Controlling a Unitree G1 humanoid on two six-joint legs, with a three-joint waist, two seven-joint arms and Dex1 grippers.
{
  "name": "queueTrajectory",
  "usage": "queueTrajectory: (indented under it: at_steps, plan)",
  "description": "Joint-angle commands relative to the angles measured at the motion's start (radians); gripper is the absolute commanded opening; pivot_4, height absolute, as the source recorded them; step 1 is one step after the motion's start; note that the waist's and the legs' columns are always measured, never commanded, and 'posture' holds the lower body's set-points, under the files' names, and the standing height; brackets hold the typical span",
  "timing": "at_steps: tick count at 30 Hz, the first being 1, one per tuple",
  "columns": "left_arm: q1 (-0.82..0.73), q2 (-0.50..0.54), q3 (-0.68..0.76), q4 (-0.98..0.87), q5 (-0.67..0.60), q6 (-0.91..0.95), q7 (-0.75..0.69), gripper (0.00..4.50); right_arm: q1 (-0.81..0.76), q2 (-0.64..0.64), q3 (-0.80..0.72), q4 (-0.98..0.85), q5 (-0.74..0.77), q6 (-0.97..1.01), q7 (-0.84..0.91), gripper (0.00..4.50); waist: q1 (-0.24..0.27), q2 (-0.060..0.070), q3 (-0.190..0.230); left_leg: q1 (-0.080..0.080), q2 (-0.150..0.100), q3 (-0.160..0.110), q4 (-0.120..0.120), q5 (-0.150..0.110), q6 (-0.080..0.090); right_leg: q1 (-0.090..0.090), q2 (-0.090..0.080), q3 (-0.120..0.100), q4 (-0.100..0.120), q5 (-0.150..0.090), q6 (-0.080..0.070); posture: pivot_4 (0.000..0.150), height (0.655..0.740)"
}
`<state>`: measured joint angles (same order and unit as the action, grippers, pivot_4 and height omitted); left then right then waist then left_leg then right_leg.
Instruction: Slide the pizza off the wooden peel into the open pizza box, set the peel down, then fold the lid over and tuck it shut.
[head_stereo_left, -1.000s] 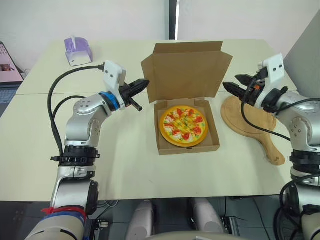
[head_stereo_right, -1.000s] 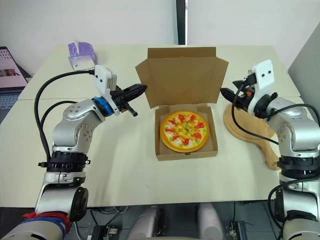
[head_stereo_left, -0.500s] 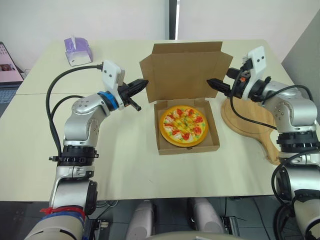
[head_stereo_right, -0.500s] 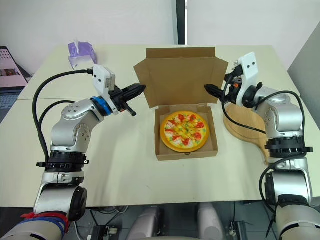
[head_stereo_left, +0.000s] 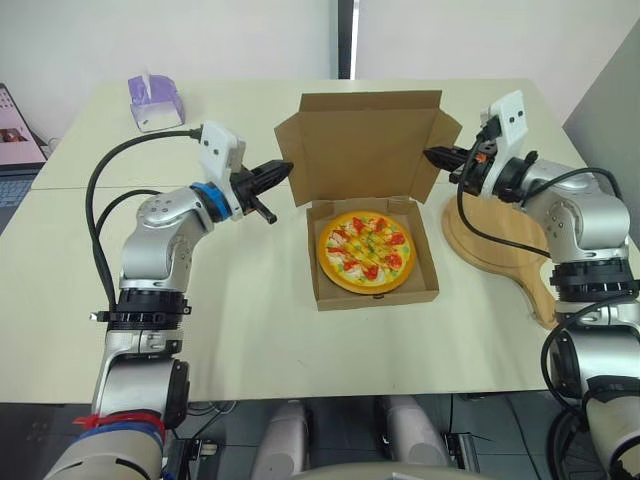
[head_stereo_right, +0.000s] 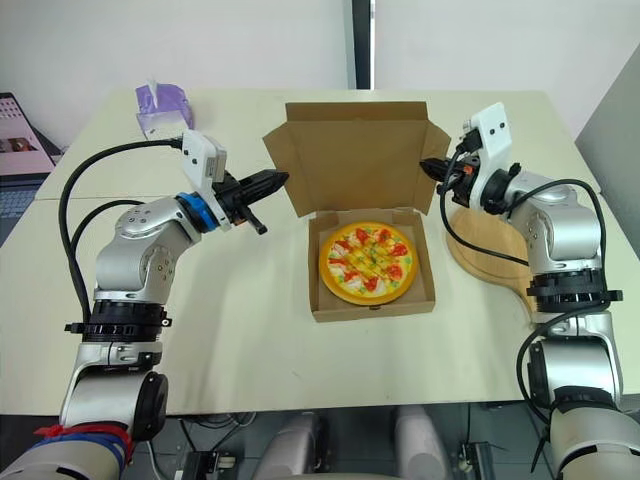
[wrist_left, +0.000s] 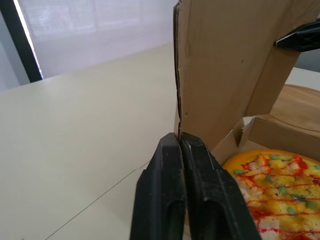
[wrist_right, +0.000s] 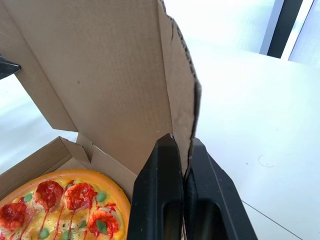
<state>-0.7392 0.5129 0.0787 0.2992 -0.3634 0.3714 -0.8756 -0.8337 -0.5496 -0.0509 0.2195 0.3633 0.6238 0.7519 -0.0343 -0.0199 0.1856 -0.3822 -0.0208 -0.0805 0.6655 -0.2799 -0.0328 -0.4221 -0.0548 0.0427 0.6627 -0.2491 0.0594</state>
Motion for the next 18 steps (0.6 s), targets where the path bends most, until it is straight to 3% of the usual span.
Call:
queueTrajectory:
  at_steps: [1, 5, 12, 18]
  plan:
    - [-0.050, 0.032, 0.023, 0.006, -0.030, 0.009, -0.053, 1.12, -0.004, -0.007, -0.013, -0.052, 0.005, -0.005, 0.001, 0.00, 0.000, 0.000, 0.000, 0.000, 0.000, 0.000, 0.000, 0.000, 0.000, 0.000, 0.000, 0.000, 0.000, 0.000, 0.000, 0.150, 0.7400]
    - [-0.089, 0.037, 0.021, 0.070, -0.009, -0.023, -0.060, 2.41, -0.008, -0.008, -0.014, -0.049, 0.006, -0.004, 0.002, 0.00, 0.001, 0.000, 0.000, 0.000, 0.000, 0.000, 0.000, 0.000, 0.000, 0.000, 0.000, 0.000, 0.000, 0.000, 0.000, 0.150, 0.7400]
    - [-0.106, 0.021, 0.002, 0.082, -0.003, -0.033, -0.086, 2.41, -0.007, -0.008, -0.013, -0.048, 0.006, -0.004, 0.003, 0.00, 0.000, 0.000, 0.000, 0.000, 0.000, 0.000, 0.000, 0.000, 0.000, 0.000, 0.000, 0.000, 0.000, 0.000, 0.000, 0.150, 0.7400]
    - [-0.097, 0.002, -0.003, 0.066, 0.008, -0.047, -0.070, 0.55, -0.001, -0.008, -0.014, -0.062, 0.011, 0.007, 0.002, 0.00, 0.000, 0.000, 0.000, 0.000, 0.000, 0.000, 0.000, 0.000, 0.000, 0.000, 0.000, 0.000, 0.000, 0.000, 0.000, 0.150, 0.7400]
